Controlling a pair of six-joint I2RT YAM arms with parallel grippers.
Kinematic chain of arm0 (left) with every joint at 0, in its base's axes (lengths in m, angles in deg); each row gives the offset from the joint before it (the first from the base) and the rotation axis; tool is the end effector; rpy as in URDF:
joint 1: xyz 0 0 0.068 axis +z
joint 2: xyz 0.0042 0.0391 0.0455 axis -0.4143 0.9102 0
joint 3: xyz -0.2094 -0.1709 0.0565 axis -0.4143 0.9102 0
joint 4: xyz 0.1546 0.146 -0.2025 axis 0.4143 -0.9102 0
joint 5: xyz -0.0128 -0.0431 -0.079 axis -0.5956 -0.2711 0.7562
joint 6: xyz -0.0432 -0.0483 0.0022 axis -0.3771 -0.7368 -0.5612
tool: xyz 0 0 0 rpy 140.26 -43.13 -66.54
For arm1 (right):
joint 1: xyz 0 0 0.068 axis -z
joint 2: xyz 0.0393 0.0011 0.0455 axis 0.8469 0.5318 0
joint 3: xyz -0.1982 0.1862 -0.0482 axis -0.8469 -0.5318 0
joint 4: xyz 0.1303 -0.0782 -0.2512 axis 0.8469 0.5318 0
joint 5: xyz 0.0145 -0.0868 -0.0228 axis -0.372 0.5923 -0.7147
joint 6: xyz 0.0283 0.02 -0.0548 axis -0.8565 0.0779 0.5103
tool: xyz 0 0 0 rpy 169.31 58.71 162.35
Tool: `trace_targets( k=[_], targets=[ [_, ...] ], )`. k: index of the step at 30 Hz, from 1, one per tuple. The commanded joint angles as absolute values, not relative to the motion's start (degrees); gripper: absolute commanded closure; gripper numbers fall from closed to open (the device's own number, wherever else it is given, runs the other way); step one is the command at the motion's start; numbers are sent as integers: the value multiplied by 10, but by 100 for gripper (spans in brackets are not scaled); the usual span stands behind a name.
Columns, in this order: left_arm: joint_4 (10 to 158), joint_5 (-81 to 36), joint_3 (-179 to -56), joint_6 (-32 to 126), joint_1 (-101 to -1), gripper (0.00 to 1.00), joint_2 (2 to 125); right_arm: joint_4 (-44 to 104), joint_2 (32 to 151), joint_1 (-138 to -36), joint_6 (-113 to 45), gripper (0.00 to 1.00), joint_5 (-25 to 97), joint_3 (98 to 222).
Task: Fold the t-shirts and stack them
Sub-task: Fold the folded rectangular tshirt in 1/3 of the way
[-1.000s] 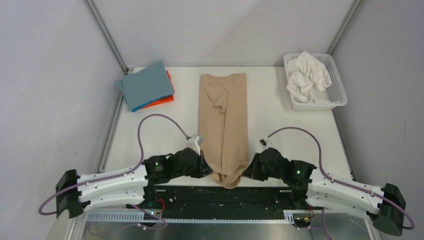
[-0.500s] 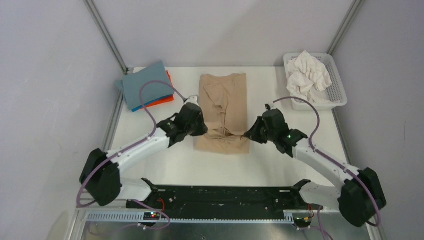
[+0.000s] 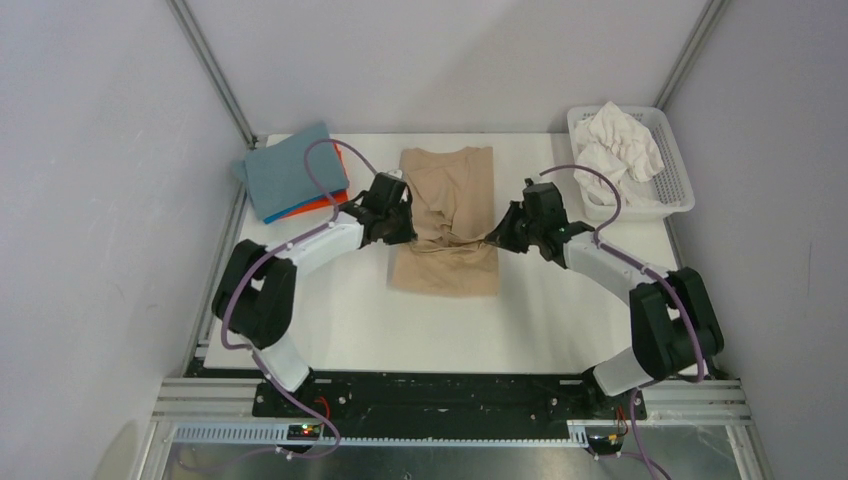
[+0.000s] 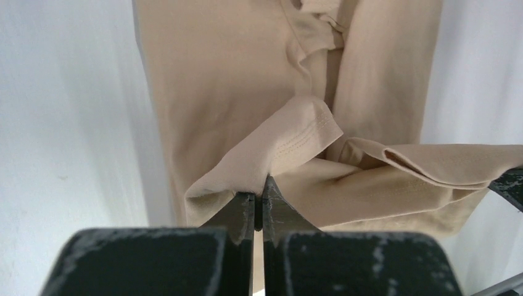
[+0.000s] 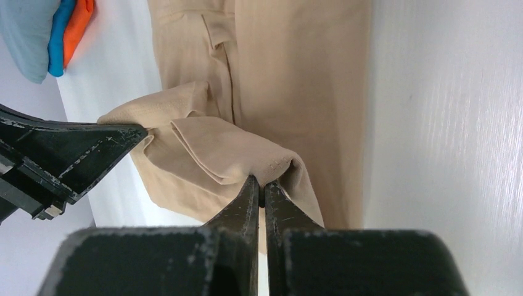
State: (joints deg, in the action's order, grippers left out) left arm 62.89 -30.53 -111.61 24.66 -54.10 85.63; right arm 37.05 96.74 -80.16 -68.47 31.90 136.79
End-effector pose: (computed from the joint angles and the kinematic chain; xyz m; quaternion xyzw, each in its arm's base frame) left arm 0.3524 -0.2009 0.1886 -0.0317 0.9399 -0.1812 0.2876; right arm 0.3305 0.1460 0.1936 0.1085 0.9013 0.2913 0.3016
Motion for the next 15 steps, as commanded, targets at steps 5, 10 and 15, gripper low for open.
trace_targets(
  k=[5, 10, 15],
  targets=[
    [643, -264, -1196, 284, -513, 99, 911, 318, 1031, -766, -657, 100, 286, 1427],
    [642, -251, -1220, 285, -499, 95, 943, 305, 1070, -759, -651, 100, 271, 1449],
    [642, -236, -1240, 291, -486, 75, 970, 300, 1106, -743, -660, 85, 266, 1470]
  ],
)
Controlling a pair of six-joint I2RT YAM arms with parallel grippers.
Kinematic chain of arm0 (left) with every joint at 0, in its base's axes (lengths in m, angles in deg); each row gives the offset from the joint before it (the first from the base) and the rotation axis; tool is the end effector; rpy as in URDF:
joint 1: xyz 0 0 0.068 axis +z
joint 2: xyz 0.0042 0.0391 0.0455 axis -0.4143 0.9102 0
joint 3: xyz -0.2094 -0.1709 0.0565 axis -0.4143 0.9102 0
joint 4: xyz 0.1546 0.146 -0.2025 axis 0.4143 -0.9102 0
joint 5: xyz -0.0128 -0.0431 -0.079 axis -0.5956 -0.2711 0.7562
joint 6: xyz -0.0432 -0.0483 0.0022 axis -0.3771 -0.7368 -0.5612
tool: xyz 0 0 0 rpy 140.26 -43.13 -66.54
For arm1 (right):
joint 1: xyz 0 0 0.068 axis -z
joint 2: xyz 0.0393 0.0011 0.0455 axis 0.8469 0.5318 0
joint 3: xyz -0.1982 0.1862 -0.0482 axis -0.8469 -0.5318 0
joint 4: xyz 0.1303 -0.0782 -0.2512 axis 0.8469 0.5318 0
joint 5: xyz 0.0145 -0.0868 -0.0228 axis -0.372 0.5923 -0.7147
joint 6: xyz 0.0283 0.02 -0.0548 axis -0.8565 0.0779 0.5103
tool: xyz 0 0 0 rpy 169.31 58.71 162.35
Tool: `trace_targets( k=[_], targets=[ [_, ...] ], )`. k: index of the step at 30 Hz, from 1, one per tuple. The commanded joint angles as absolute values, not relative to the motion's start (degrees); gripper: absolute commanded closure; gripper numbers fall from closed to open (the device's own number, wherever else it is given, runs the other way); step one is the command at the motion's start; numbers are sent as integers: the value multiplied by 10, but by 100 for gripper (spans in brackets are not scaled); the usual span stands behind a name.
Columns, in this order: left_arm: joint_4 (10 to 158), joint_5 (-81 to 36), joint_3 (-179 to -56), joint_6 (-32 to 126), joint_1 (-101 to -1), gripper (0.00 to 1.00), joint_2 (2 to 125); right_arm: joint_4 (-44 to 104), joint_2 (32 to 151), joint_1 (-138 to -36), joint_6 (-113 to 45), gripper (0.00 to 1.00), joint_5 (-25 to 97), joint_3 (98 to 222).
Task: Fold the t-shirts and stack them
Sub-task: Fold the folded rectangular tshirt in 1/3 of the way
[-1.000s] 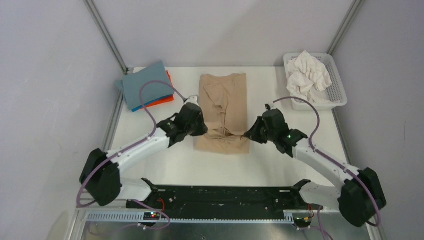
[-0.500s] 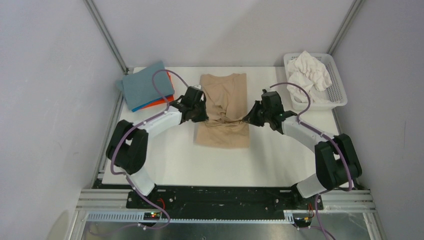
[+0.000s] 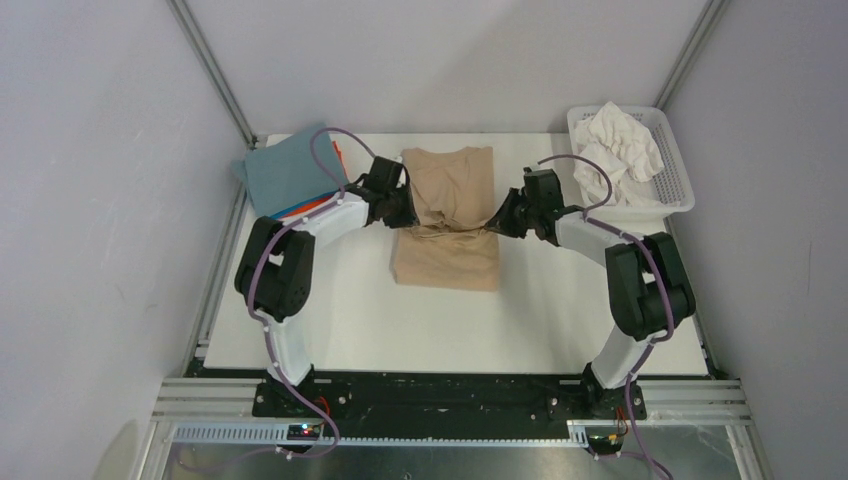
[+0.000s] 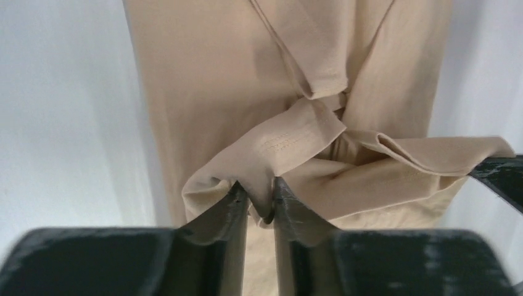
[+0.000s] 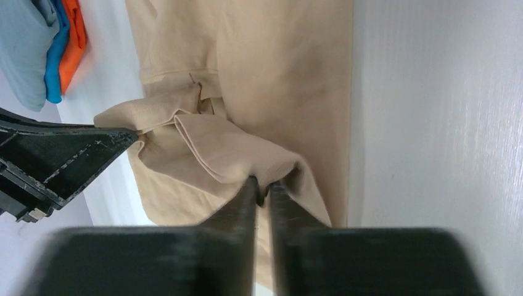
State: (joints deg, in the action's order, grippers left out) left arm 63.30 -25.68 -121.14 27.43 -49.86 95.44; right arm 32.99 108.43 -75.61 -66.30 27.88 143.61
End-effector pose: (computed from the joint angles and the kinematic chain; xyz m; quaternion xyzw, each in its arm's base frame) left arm 0.4044 -0.1971 0.1776 -0.0293 0.9387 -0.1987 0.2800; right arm 0.3807 0.1356 0.1686 0.1137 0.9006 0.2976 0.2958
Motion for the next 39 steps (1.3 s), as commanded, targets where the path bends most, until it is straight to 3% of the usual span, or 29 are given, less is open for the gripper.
trace_targets(
  k=[1, 2, 4, 5, 7, 9, 15, 25, 35, 39],
  targets=[
    [643, -230, -1243, 291, -482, 66, 972, 300, 1113, -741, -659, 75, 260, 1478],
    [643, -226, -1247, 289, -480, 64, 971, 301, 1114, -736, -657, 58, 257, 1483],
    [643, -222, -1254, 286, -476, 48, 959, 315, 1106, -732, -649, 38, 260, 1494],
    [643, -224, -1256, 286, -475, 27, 945, 327, 1100, -733, -643, 32, 269, 1496],
    [643, -227, -1250, 286, -475, 4, 915, 353, 1076, -738, -630, 7, 286, 1496],
    [643, -241, -1231, 283, -476, 1, 874, 384, 1049, -761, -611, 2, 309, 1494],
    [647, -327, -1090, 252, -475, 0, 739, 387, 998, -850, -592, 1, 306, 1447],
    [667, -368, -880, 206, -475, 0, 556, 274, 1155, -923, -624, 1, 237, 1519],
    [753, -283, -835, 190, -475, 0, 603, 350, 1320, -879, -580, 1, 310, 1766],
    [799, -240, -861, 183, -476, 0, 664, 369, 1330, -875, -571, 1, 303, 1795]
  ],
)
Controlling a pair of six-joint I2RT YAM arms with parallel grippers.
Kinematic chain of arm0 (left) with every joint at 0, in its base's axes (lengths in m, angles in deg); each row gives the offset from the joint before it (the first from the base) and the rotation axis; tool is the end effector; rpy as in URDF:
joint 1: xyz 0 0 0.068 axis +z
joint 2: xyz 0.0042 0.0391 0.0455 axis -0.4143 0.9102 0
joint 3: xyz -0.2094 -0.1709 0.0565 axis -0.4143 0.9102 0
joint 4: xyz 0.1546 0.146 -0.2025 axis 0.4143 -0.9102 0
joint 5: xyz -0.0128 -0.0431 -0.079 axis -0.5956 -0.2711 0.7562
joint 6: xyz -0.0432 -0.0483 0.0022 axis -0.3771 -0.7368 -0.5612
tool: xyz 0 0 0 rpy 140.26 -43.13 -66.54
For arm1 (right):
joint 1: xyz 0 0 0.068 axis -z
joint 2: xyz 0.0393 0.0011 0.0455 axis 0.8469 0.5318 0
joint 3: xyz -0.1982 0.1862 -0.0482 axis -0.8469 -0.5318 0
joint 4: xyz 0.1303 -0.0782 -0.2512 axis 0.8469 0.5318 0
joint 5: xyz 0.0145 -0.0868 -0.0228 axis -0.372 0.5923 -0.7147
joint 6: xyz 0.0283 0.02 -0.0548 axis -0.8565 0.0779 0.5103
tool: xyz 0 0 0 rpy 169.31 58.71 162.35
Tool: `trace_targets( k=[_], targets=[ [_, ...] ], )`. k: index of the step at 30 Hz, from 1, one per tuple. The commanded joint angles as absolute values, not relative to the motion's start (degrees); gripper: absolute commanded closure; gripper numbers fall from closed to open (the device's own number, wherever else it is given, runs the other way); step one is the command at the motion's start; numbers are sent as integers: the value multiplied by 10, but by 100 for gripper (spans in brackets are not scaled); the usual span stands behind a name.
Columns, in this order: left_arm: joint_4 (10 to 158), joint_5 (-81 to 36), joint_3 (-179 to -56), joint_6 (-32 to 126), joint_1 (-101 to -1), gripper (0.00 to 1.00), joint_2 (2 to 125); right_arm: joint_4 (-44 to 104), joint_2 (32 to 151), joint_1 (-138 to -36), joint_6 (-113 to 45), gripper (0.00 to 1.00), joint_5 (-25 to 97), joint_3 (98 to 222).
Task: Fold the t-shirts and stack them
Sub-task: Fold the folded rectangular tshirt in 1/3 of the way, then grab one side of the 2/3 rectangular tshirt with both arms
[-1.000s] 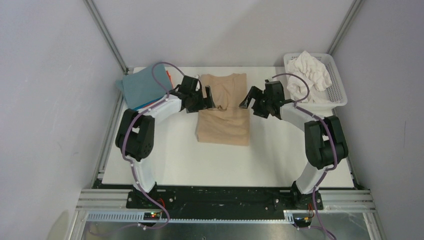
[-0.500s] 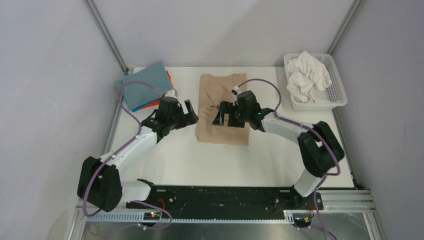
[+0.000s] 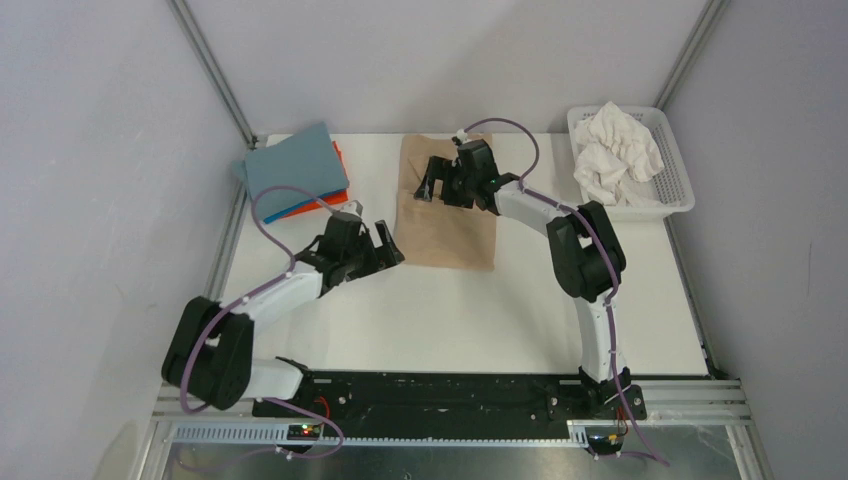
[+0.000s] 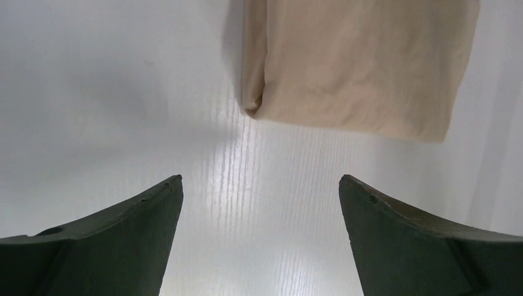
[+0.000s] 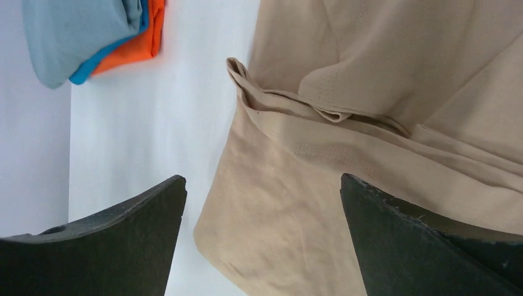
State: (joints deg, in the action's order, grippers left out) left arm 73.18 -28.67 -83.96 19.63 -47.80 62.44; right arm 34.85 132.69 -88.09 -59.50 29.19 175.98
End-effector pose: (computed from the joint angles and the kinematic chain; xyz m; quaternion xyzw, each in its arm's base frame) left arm 0.2743 -0.1205 0.1695 -0.1155 0.9145 -0.2152 0.3225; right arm 0.4550 0.2790 0.1774 -0.0404 0.8850 0.3261 0.3299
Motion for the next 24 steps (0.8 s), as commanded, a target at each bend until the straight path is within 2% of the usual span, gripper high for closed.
trace_targets(
  k=[1, 6, 13, 19, 20, 21, 22, 24],
  targets=[
    [800, -236, -868, 183, -475, 0, 689, 374, 1326, -873, -567, 1, 301, 1792],
    [810, -240, -903, 180, -476, 3, 748, 352, 1227, -870, -572, 0, 300, 1699],
    [812, -255, -939, 178, -475, 24, 816, 357, 1036, -865, -593, 1, 357, 1486],
    [815, -233, -959, 174, -475, 59, 873, 352, 927, -829, -658, 1, 384, 1340],
    [815, -232, -958, 172, -476, 68, 881, 352, 919, -822, -669, 1, 386, 1317],
    [815, -233, -956, 170, -475, 73, 885, 353, 907, -820, -672, 1, 387, 1307],
    [815, -234, -955, 170, -475, 86, 892, 354, 904, -818, -675, 2, 388, 1293],
    [815, -236, -952, 170, -476, 98, 899, 360, 902, -817, -677, 3, 387, 1283]
  ],
)
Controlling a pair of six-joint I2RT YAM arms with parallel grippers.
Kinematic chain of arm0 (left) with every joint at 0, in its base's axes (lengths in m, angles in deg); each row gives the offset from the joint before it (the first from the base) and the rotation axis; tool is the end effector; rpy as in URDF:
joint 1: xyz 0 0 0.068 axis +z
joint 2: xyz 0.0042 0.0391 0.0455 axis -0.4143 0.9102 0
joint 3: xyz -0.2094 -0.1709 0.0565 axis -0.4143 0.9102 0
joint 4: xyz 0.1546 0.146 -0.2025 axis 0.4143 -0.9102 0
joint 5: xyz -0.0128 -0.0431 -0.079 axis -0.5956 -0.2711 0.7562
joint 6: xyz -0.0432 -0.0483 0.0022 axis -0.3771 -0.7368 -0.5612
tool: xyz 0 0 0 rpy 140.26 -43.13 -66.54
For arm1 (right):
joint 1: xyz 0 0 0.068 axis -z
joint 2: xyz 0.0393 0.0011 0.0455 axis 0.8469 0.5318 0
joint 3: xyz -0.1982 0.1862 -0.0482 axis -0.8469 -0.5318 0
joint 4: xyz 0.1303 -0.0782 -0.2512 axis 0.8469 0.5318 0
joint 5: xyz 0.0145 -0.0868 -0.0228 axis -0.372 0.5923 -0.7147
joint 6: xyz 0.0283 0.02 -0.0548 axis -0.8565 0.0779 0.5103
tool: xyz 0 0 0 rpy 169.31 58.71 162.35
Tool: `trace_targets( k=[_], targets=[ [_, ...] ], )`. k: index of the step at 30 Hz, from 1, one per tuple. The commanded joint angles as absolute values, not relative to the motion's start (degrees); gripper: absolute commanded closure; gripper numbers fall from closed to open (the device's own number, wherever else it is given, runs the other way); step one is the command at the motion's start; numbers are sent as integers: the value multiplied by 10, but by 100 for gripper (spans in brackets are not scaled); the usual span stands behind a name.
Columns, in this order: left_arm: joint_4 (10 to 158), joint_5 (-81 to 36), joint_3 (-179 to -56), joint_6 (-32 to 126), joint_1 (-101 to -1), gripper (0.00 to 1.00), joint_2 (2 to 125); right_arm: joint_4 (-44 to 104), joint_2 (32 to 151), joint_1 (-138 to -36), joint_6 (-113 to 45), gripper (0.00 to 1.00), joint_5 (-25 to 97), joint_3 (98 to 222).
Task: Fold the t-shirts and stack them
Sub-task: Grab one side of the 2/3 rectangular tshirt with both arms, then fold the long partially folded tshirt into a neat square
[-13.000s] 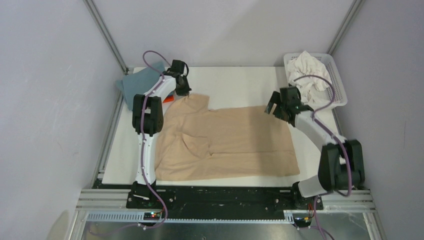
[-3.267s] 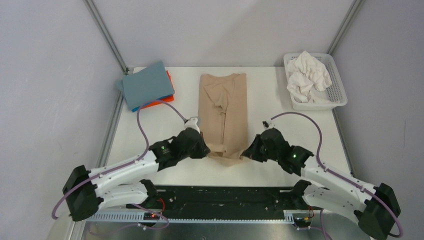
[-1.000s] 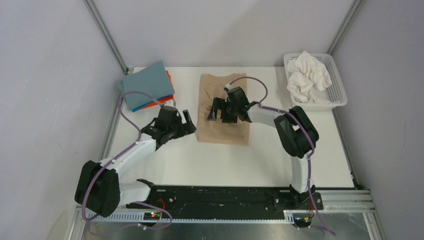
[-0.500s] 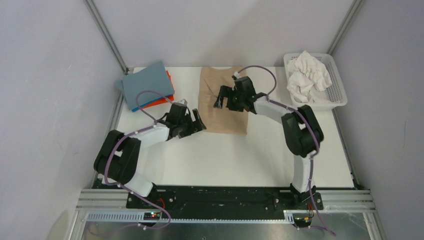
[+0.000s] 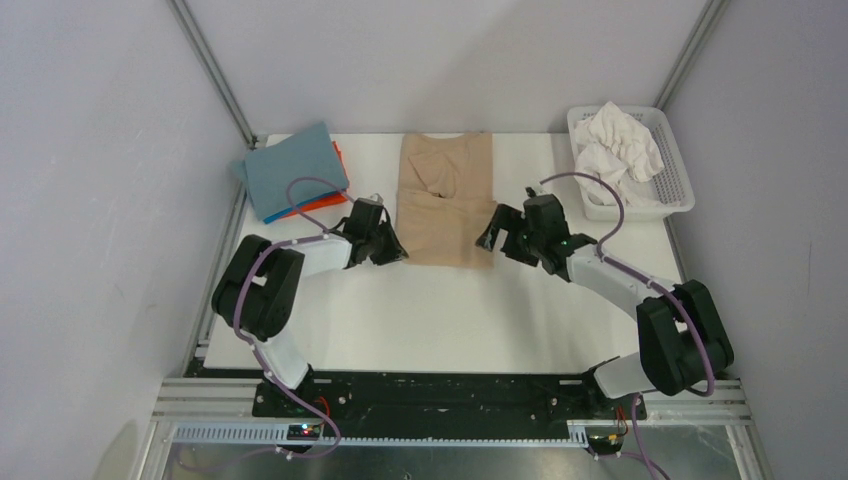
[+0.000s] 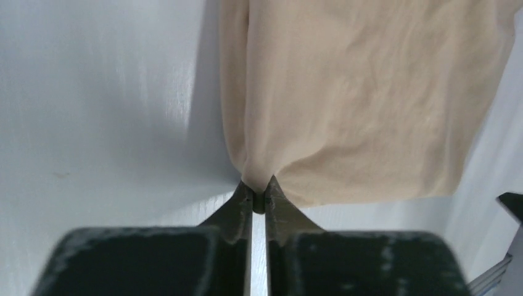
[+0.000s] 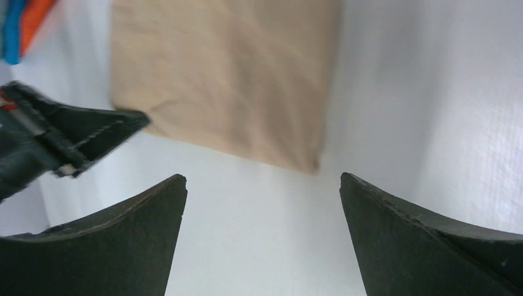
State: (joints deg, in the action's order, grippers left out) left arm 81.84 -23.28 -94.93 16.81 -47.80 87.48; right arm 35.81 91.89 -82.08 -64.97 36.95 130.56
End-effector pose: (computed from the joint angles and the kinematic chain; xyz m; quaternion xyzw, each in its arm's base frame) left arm 0.3378 -0.1531 0.1075 -0.1253 0.9290 -0.2367 0.2556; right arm 0.3046 0.1428 0.1842 0.0842 0.9069 0.2529 0.3264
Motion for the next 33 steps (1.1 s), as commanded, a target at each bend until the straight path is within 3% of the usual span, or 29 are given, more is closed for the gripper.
trace_targets(
  k=[1, 10, 15, 19, 23, 25, 29, 33],
  targets=[
    [828, -239, -950, 170, -475, 100, 900, 362, 907, -816, -677, 7, 386, 1282],
    [843, -255, -927, 175, -475, 100, 888, 304, 976, -802, -688, 41, 363, 1280],
    [848, -250, -927, 176, -475, 100, 887, 271, 1021, -793, -691, 49, 345, 1280],
    [851, -250, -923, 177, -476, 100, 886, 245, 1052, -791, -692, 60, 319, 1280],
    [852, -255, -920, 178, -475, 100, 884, 238, 1072, -788, -695, 81, 292, 1280],
    [856, -252, -915, 177, -475, 100, 878, 244, 1068, -793, -689, 99, 289, 1280],
    [855, -232, -875, 160, -478, 100, 830, 309, 1020, -808, -684, 100, 289, 1272],
    [831, -273, -758, 138, -508, 100, 708, 394, 919, -854, -689, 100, 318, 1231]
  ],
)
